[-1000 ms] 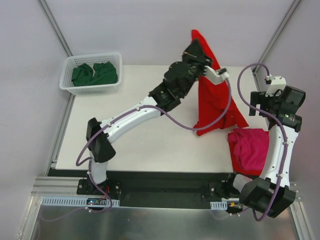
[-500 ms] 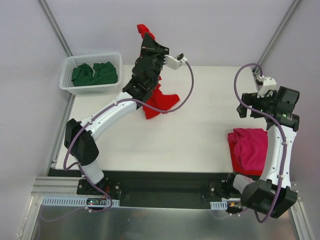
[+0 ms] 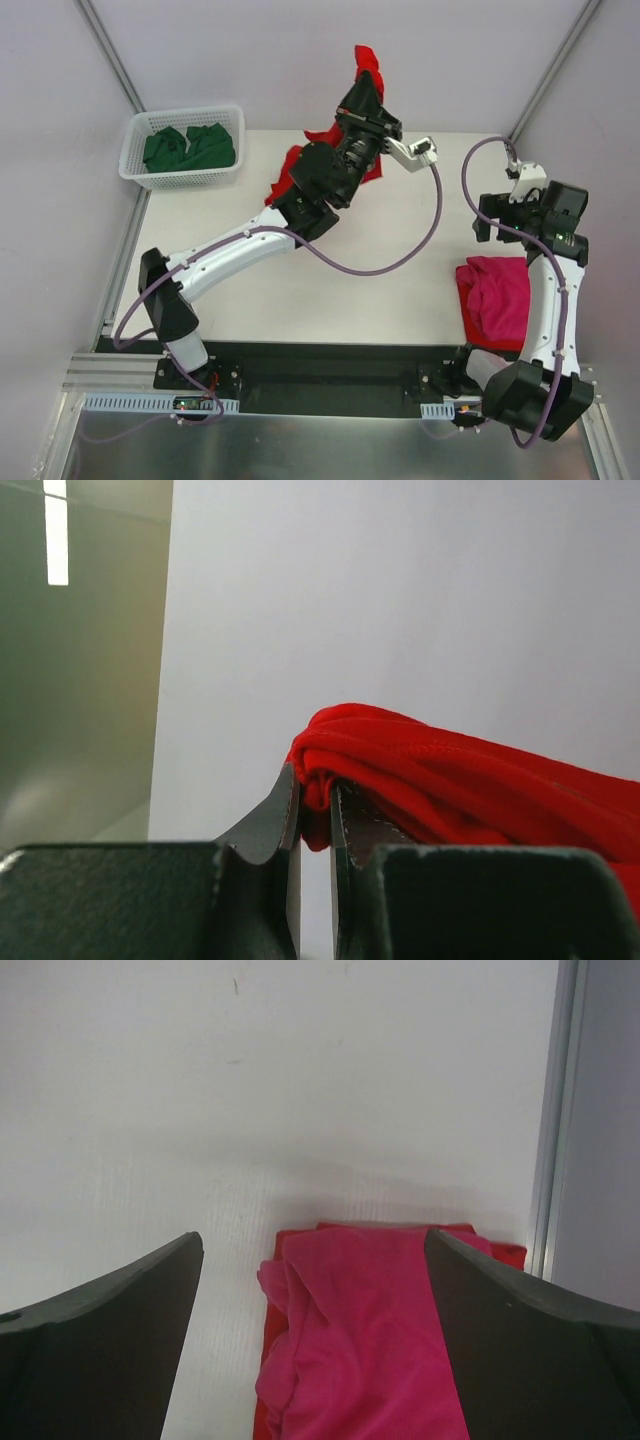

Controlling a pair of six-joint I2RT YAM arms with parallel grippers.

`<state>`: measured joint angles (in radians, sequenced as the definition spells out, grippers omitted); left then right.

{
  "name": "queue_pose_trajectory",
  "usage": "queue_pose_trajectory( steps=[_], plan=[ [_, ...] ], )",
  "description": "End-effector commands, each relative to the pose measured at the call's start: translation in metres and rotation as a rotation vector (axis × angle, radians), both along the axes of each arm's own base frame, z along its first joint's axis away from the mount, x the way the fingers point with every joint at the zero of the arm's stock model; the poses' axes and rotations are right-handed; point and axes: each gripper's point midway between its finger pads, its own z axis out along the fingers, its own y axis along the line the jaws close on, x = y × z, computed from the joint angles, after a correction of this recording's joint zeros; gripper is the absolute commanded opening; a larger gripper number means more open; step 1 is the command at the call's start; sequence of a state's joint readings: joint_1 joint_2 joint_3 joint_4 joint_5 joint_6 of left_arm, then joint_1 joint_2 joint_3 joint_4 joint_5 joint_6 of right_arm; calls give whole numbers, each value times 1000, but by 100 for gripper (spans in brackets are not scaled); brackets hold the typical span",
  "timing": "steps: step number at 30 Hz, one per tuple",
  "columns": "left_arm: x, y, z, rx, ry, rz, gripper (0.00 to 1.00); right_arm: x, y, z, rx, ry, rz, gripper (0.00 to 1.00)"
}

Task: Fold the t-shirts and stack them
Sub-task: Flatten out the tshirt

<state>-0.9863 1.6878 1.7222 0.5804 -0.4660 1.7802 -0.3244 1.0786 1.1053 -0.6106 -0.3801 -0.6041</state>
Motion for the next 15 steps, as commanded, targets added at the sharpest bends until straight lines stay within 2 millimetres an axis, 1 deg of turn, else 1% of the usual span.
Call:
queue_pose_trajectory(
  steps=[1,2,3,4,5,6,7,8,9,10,11,12,15],
  plan=[
    [-11,-51,12,-54,-111,-163,0,-9,-14,3,-96,-78,-72,96],
    [-20,-48,44,-105,-160,-174,0,-11,-19,4,-123,-92,-91,96],
    [-15,-69,36,-75,-157,-199,0,-15,-20,-2,-139,-85,-93,96],
    [-17,-73,47,-87,-176,-207,0,-20,-21,2,-157,-104,-101,96],
    [-28,-64,81,-139,-236,-207,0,-22,-26,3,-182,-107,-123,96],
    [-23,-79,76,-120,-249,-220,0,-25,-29,-1,-195,-100,-139,96],
    [-26,-80,85,-119,-271,-225,0,-30,-35,3,-220,-105,-168,96],
    [-33,-70,106,-142,-319,-217,0,-33,-38,3,-234,-101,-182,96],
    [-34,-74,108,-134,-331,-224,0,-35,-43,4,-251,-102,-204,96],
    [-40,-76,114,-124,-360,-252,0,-37,-48,4,-265,-97,-227,96],
    [-45,-74,120,-118,-383,-253,0,-40,-53,5,-280,-91,-248,96],
    [-48,-74,123,-107,-397,-257,0,-42,-58,6,-286,-89,-268,96],
    [-54,-66,130,-125,-412,-244,0,-45,-61,4,-274,-81,-281,96]
  ],
)
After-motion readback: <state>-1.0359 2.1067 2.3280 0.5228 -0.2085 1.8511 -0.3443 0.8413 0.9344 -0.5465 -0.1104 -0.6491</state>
